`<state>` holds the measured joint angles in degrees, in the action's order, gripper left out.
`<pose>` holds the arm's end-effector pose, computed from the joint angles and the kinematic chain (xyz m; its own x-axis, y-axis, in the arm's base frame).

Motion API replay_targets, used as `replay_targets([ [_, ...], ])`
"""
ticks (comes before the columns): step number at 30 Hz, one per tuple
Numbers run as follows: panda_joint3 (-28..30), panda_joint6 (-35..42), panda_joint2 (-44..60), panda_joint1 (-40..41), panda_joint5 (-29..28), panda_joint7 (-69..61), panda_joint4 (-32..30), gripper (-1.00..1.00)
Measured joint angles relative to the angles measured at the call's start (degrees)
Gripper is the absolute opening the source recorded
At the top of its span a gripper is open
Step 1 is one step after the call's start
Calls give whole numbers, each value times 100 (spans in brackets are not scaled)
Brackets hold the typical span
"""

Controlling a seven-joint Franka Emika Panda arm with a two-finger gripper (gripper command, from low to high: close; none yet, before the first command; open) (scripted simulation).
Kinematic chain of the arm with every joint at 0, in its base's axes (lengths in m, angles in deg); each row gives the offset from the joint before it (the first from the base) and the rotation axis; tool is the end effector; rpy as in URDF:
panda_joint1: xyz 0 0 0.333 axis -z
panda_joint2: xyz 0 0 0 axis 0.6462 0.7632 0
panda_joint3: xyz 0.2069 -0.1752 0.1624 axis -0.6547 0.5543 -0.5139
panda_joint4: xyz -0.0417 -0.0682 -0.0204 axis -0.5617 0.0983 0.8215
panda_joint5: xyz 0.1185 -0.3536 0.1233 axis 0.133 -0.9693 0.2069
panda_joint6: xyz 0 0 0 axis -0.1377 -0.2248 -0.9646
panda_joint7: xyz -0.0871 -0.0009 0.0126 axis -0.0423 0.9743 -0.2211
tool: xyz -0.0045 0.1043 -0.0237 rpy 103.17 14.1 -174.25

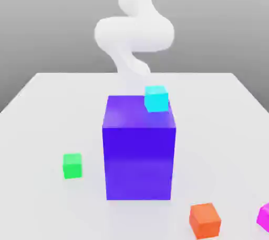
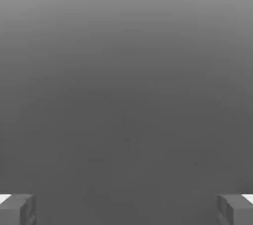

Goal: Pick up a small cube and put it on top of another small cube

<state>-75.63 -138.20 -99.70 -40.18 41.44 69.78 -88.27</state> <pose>0.3787 0.0206 0.6840 0.5279 -0.6922 0.4921 -0.5188 -0.7216 -0.4584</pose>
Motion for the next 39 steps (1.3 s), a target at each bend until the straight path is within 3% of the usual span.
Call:
replay_targets([
  [18,-1481,-828,3774,-344,-1184,1026,328,0],
  [31,-1849,-1486,6382,-1215,-1631,1485,541,0],
  [35,-1560,-2001,7206,-1539,-1963,1736,719,0],
  [36,-1466,-2125,7378,-1617,-2048,1797,763,-100],
  [39,-1467,-2127,7378,-1617,-2047,1796,763,-100],
])
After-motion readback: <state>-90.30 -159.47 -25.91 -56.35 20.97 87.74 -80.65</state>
